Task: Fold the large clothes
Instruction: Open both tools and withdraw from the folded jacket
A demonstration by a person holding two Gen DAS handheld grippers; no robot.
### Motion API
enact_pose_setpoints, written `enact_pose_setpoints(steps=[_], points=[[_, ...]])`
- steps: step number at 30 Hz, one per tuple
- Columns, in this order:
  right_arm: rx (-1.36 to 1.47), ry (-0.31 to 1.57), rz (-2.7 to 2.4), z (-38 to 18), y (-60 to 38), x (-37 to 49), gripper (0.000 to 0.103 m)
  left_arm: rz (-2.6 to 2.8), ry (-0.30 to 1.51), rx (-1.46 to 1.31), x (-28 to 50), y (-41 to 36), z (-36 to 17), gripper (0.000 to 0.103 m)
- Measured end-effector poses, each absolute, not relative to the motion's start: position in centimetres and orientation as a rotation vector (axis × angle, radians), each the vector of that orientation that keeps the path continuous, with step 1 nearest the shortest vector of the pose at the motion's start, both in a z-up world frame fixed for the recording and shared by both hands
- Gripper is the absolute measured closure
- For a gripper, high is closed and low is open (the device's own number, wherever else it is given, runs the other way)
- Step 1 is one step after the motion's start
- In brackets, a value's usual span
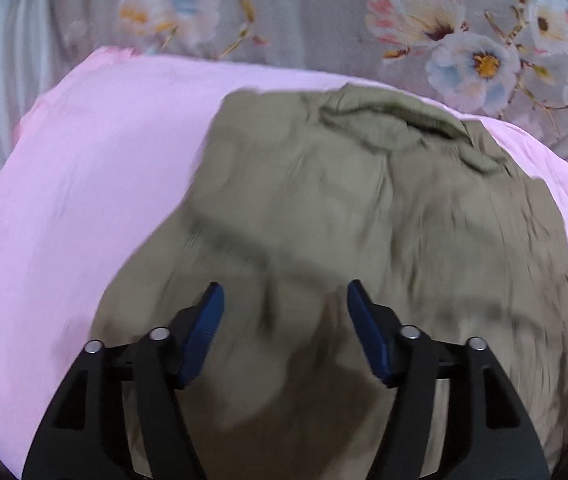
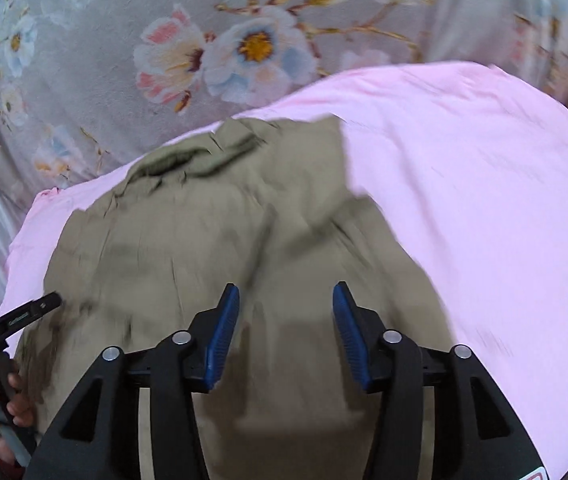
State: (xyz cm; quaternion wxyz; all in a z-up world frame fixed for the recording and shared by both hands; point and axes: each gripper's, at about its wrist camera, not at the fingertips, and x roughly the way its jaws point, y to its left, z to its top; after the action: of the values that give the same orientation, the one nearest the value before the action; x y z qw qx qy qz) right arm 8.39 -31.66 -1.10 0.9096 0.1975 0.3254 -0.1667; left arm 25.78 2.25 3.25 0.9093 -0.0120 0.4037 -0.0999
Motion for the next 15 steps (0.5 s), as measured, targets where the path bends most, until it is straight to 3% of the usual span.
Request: enact_pose_setpoints(steps=[3, 6, 15], points=[[0.377, 0.678, -0.382, -1.9, -30.5, 0.9, 0.044, -0.195, 0.845, -0.083, 19.2, 6.9, 2.2, 0.02], [0.327, 0.716, -0.404, -3.1, -29.2, -4.5, 0.035, -0.173, 0.855, -0.127, 14.7, 10.2, 1.4, 0.014], [0.516, 0.741, -0.342, -4.3, -29.8, -10.5, 0.031, -0.121, 0.926, -0.376, 11.0, 15.4, -1.0, 0.013]])
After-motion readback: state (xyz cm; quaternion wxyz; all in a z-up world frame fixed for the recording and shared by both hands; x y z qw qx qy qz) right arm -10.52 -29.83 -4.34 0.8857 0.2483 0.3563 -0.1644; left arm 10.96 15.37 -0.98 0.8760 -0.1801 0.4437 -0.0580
